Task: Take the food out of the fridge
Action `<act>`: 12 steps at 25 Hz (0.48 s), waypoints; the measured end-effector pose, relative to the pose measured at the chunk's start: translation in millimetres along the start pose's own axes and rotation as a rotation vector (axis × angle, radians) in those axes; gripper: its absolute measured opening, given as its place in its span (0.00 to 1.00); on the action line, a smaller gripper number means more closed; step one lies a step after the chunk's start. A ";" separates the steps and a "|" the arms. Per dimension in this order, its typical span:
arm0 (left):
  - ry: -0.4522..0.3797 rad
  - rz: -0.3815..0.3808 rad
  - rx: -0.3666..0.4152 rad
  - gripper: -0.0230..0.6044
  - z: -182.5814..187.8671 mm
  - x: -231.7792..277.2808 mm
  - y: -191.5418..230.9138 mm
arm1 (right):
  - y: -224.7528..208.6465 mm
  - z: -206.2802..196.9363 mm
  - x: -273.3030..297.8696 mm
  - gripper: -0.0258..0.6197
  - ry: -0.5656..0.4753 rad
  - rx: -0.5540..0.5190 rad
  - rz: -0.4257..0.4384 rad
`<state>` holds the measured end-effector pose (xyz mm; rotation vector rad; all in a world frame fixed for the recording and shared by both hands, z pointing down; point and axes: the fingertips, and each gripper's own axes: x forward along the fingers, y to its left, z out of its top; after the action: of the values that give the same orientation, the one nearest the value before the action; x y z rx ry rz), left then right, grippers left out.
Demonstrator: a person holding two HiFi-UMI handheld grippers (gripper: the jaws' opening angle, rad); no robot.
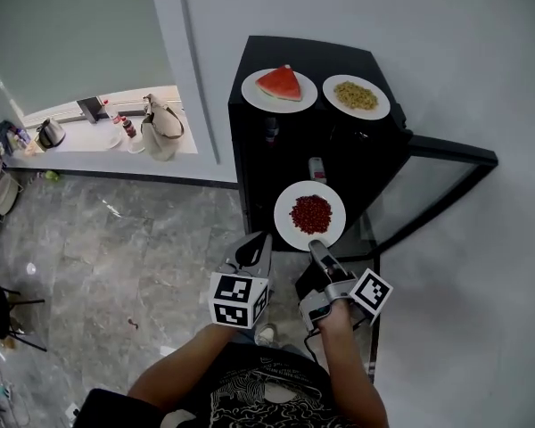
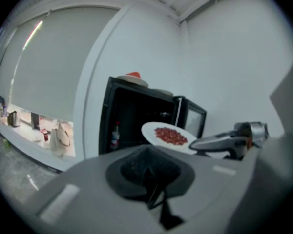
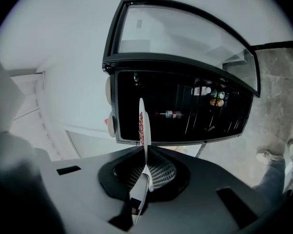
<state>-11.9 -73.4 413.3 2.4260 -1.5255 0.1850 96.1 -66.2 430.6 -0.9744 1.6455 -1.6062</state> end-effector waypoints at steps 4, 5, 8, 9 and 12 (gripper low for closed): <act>-0.004 -0.004 0.007 0.04 1.3 -0.5 -6.3 | 6.7 3.0 -5.4 0.06 -0.001 -0.011 0.009; -0.003 -0.006 0.009 0.04 1.3 -0.5 -7.6 | 6.9 2.9 -6.5 0.06 -0.001 -0.009 0.009; -0.003 -0.011 0.011 0.04 3.0 -0.7 -10.1 | 6.4 2.3 -9.3 0.06 -0.003 -0.006 0.006; -0.003 -0.014 0.012 0.04 3.5 0.1 -11.0 | 5.7 2.8 -9.7 0.06 -0.005 -0.006 0.005; -0.002 -0.020 0.013 0.04 3.4 2.8 -12.8 | 3.5 3.8 -11.0 0.06 -0.008 -0.003 0.004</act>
<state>0.8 -71.6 408.7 2.4510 -1.5050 0.1896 104.8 -58.9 426.3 -0.9781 1.6440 -1.5954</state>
